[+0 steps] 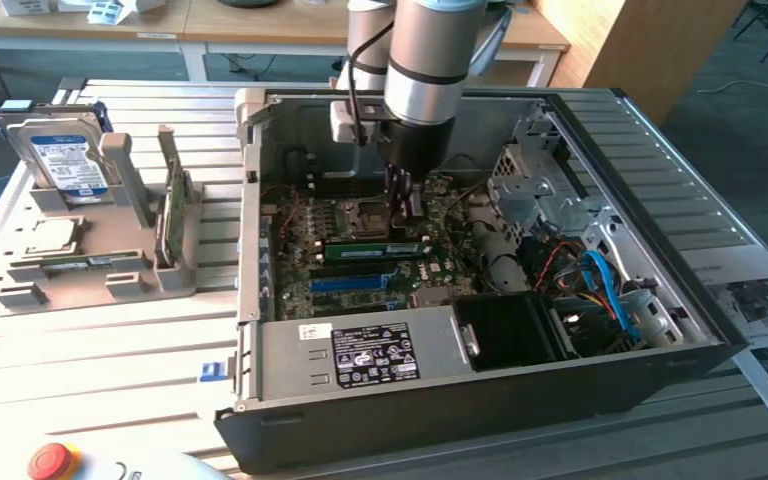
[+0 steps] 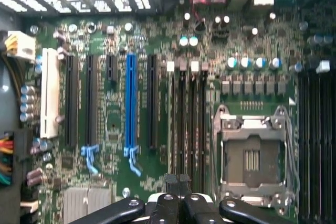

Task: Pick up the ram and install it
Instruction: 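Press down the ram until it locks into place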

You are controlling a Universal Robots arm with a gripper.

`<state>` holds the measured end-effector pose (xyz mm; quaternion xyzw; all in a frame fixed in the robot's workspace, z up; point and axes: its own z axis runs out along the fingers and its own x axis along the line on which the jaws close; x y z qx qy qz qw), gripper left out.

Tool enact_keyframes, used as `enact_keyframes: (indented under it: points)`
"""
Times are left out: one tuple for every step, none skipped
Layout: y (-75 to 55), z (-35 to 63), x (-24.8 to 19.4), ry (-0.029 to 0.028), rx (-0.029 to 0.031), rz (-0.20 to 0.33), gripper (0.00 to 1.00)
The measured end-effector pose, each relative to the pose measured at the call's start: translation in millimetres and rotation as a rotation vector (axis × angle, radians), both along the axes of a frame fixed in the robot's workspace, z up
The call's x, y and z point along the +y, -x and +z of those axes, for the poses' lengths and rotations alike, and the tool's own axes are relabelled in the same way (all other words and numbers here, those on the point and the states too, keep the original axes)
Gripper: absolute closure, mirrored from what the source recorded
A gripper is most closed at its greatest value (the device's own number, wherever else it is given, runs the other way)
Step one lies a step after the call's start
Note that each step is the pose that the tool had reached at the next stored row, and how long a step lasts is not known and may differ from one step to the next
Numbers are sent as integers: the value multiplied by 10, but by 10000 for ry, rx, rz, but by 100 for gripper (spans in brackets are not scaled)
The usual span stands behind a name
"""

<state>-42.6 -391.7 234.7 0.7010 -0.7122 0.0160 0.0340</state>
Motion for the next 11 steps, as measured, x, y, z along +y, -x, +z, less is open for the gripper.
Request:
enact_keyframes:
  points:
    - [25,0,1,0,0,0,90]
    - [49,0,2,0,0,1,90]
    - [72,0,3,0,0,1,90]
    - [95,0,5,0,0,1,90]
    - [120,0,7,0,0,0,90]
    - [143,0,8,1,0,1,90]
    - [166,0,10,1,0,1,90]
    - [190,0,12,1,0,1,90]
    - [214,0,15,1,-1,1,90]
    - [238,0,17,2,0,-1,90]
    - [261,0,19,2,0,0,90]
